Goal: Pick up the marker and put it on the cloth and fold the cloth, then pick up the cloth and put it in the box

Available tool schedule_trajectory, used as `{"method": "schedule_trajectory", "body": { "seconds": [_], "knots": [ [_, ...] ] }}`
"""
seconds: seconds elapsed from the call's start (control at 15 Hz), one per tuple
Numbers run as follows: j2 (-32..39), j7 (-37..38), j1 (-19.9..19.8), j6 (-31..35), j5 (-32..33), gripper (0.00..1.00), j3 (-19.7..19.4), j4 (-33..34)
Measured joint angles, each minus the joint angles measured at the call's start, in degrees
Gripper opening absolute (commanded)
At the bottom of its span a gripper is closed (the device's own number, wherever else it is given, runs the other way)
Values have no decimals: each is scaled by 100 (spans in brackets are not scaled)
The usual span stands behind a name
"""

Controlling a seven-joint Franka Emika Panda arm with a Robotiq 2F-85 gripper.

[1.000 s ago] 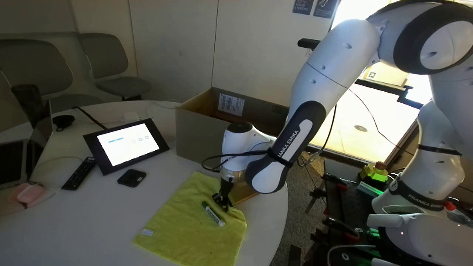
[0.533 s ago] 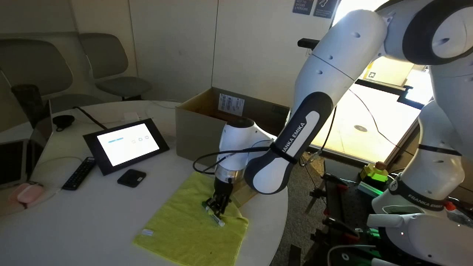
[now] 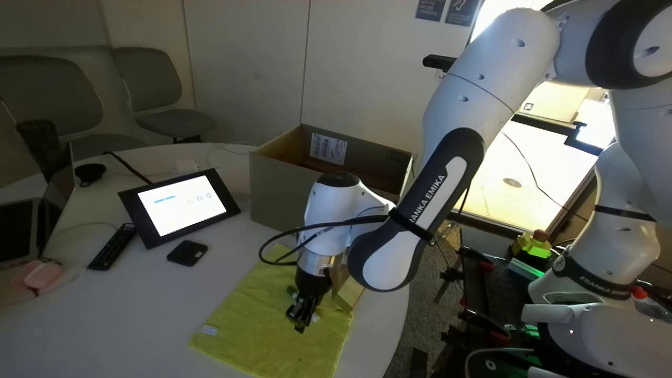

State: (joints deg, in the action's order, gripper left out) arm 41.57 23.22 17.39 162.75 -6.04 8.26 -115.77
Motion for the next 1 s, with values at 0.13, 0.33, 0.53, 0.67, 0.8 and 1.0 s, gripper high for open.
{"method": "schedule_trajectory", "body": {
  "seconds": [0.13, 0.33, 0.53, 0.67, 0.8, 1.0],
  "knots": [
    [5, -237, 4, -127, 1, 47, 107, 36],
    [9, -748, 36, -435, 56, 72, 322, 44],
    [28, -1148, 206, -673, 211, 95, 458, 39],
    [53, -1180, 435, -718, 416, 100, 424, 38],
    [89, -1175, 714, -719, 611, 100, 303, 41],
    [192, -1079, 1128, -712, 870, 100, 15, 82]
  ]
}}
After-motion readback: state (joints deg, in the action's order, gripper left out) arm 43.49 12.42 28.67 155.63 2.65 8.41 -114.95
